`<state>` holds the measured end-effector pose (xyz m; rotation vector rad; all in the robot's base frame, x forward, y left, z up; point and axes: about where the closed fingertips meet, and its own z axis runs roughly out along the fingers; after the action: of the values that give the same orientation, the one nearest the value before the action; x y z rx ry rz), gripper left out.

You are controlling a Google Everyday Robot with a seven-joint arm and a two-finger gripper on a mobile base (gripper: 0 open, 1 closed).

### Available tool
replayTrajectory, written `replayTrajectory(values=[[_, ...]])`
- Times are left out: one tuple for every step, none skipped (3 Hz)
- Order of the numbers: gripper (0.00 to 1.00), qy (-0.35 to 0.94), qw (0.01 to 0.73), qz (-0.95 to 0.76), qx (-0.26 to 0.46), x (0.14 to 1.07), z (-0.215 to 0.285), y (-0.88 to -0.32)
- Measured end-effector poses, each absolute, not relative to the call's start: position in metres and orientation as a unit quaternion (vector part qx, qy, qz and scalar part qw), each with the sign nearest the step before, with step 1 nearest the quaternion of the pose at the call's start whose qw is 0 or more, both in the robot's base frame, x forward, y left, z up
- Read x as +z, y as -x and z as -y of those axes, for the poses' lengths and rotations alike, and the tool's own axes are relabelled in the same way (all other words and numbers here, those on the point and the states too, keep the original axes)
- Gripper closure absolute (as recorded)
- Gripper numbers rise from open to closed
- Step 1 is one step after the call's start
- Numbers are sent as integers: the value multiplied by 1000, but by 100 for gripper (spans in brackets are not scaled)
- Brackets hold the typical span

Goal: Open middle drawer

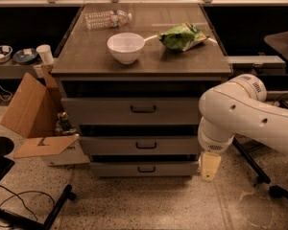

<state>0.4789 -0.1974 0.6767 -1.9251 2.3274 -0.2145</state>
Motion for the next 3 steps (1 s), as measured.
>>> replayTrajectory(values=[[0, 647, 44, -759, -64, 649, 184, -480], [0, 651, 42, -754, -73, 599, 174, -503], [0, 650, 46, -753, -96, 559, 173, -539]])
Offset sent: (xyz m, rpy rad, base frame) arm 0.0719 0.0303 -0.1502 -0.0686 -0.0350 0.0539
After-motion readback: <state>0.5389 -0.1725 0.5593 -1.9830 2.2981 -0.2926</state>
